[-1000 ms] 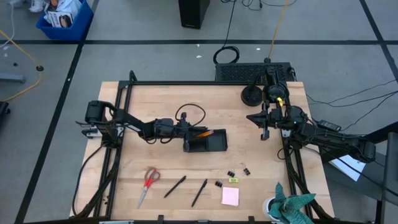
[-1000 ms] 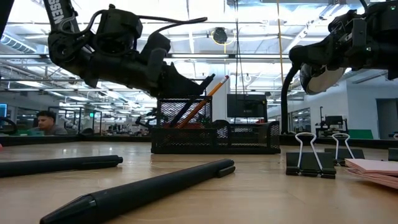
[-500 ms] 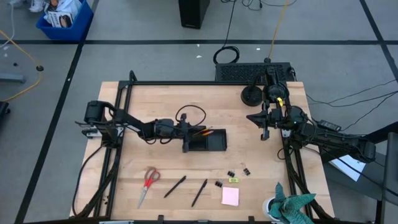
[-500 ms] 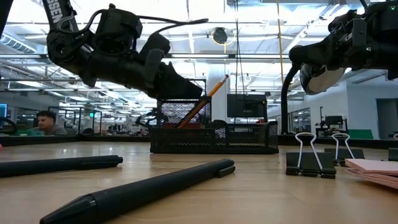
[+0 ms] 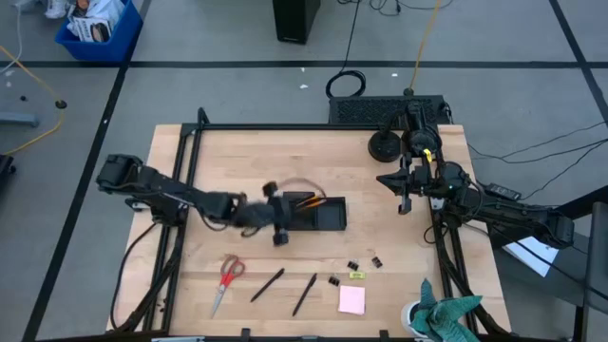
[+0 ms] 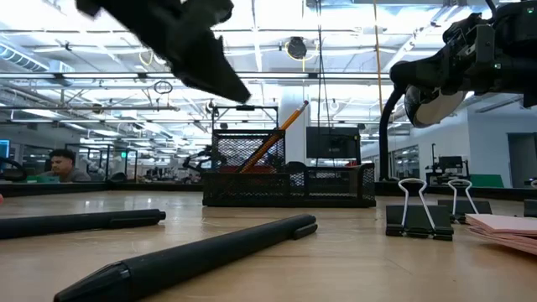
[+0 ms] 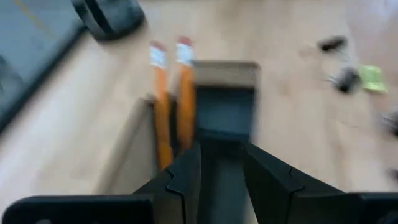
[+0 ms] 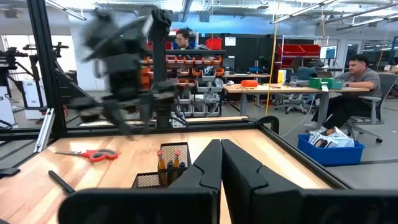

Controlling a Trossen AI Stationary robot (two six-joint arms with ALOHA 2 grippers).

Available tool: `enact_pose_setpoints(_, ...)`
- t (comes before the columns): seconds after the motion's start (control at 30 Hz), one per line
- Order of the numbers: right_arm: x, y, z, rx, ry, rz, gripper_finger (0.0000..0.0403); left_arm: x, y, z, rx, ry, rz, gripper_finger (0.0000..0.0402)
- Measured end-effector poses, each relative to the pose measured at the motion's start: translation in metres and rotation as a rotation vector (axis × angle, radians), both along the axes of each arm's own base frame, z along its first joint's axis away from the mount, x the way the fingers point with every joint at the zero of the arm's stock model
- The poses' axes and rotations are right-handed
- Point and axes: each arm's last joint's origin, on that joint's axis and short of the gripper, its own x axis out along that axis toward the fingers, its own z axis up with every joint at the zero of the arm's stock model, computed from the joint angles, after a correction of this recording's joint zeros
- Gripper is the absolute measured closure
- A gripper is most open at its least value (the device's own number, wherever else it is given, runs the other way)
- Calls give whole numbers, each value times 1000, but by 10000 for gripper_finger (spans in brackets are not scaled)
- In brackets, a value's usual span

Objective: Pick and place office supplies into organizer
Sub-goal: Put the left pen into the top left section of the desk organizer

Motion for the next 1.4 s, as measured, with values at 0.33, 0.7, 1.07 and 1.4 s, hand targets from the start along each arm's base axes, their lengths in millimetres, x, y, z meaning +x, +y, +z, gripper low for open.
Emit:
enact_pose_setpoints(0.33, 0, 0, -1, 5, 9, 2, 403, 3, -100, -7, -340, 351, 163, 279)
enact_pose_setpoints(0.7, 0, 0, -1, 5, 10, 2, 403, 27, -142, -46, -504, 597, 170, 246)
enact_pose_setpoints(1.07, 0, 0, -1, 6, 11, 1, 403, 26, -128, -46, -490, 678, 280, 148)
enact_pose_setpoints(1.4, 0, 0, -2, 9, 17, 1, 403, 8, -122, -71, -413, 712, 336, 146)
